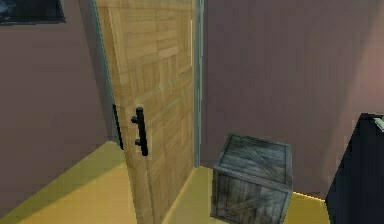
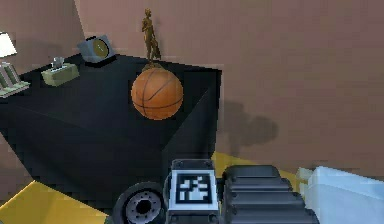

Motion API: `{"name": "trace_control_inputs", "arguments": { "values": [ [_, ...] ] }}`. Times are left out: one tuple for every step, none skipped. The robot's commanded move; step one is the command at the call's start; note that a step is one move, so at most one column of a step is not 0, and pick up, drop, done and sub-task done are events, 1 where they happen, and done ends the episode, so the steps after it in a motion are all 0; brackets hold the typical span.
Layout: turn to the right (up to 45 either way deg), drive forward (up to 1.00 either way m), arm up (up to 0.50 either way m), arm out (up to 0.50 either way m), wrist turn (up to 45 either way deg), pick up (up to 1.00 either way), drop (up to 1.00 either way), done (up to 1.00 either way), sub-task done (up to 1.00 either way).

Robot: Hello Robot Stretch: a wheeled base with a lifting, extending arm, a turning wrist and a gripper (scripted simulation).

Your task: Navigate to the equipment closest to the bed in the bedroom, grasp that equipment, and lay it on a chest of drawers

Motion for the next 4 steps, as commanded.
{"name": "trace_control_inputs", "arguments": {
  "values": [
    [0.0,0.0,0.0,0.46,0.0,0.0,0.0,0.0,0.0],
    [0.0,0.0,0.0,0.0,45.0,0.0,0.0,0.0,0.0],
    [0.0,0.0,0.0,0.0,45.0,0.0,0.0,0.0,0.0],
    [0.0,0.0,0.0,0.0,45.0,0.0,0.0,0.0,0.0]
  ]
}}
